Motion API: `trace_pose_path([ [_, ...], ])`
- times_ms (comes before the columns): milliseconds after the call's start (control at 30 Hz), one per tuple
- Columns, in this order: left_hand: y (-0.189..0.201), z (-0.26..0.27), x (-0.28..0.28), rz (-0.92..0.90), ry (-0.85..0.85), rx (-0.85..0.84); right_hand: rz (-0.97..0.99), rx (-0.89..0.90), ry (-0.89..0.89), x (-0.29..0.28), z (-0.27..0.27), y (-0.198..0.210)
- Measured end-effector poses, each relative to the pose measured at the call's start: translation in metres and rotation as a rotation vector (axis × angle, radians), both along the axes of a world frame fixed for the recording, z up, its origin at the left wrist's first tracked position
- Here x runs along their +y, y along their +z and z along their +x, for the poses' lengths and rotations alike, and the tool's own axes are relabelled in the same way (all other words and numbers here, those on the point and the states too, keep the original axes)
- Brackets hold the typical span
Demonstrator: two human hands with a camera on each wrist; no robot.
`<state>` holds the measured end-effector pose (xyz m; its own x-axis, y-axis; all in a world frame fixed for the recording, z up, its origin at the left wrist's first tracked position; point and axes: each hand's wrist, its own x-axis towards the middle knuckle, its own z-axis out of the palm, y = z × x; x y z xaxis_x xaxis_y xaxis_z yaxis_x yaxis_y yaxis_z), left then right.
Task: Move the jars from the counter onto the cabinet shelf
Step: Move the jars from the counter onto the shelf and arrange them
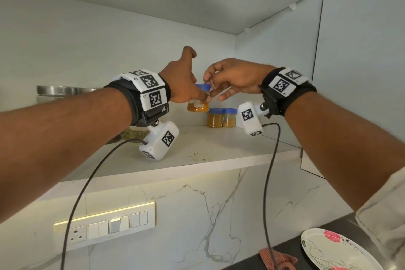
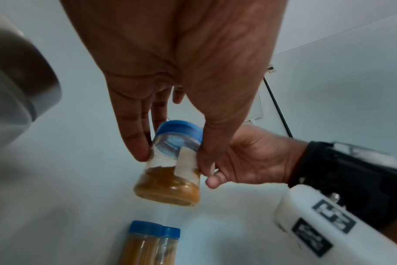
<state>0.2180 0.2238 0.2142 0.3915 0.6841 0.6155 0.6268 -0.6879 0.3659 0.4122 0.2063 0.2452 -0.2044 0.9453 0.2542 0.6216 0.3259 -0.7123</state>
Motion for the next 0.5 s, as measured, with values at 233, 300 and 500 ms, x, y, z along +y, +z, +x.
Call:
trace_pose_path([
  [233,0.001,0.002,-0.007,0.063,-0.039,-0.037,0.056,-0.154,-0.018,-0.021,-0.011,0.009],
  [300,0.001,0.004,-0.009,0.093,-0.049,-0.022,0.069,-0.205,-0.026,-0.018,-0.014,0.005],
  [500,0.0,0.002,-0.021,0.129,0.0,0.069,0.057,-0.185,-0.082,-0.008,-0.009,0.002],
])
